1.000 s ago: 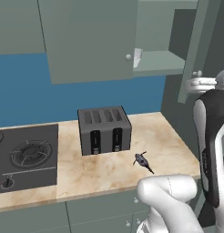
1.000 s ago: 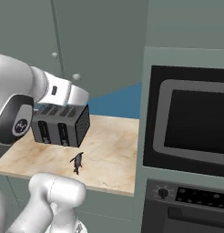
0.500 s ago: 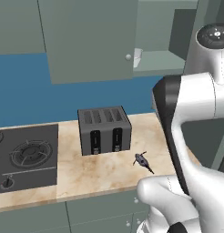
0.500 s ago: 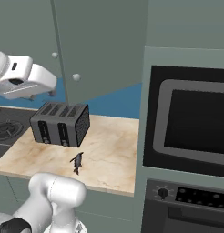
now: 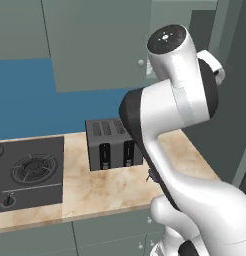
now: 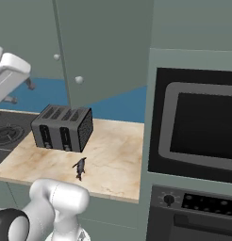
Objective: Retrieve the tupperware from the cabinet, then place the raw meat into the tupperware to avoid contamination.
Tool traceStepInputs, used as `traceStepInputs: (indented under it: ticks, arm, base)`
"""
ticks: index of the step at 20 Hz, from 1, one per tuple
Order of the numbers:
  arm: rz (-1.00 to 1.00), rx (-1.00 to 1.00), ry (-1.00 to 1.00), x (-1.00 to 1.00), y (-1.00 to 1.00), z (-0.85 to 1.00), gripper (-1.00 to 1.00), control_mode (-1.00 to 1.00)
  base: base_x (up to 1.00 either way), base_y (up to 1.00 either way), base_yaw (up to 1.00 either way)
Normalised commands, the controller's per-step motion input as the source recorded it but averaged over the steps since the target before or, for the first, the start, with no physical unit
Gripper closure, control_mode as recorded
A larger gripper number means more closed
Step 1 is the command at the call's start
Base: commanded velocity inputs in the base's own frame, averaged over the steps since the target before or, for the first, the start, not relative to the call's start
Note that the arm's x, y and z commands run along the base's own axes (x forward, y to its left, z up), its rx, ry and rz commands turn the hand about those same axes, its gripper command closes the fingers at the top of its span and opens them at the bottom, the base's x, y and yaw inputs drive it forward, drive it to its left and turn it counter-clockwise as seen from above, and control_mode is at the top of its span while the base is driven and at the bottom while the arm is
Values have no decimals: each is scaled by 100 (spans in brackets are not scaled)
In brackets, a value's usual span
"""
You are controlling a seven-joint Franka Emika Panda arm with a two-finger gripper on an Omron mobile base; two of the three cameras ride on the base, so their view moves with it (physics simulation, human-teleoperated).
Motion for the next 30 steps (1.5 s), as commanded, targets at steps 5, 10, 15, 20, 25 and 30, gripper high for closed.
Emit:
traceStepInputs:
  ticks: [5,10,15,20,25,30]
  arm:
    - [27,-16,9,40,2,-9,-100,-100]
    - [24,-21,3,36,-1,-19,-100,-100]
    - [5,-20,3,36,-5,-16,-100,-100]
    - [0,-15,3,40,-16,2,-100,-100]
    - [-1,-13,11,17,-12,8,-100,-100]
    - [-13,-8,16,-6,-21,2,-100,-100]
  base:
    - [0,0,0]
    - [0,0,0]
    - [0,0,0]
    - [0,0,0]
    - [0,0,0]
    - [0,0,0]
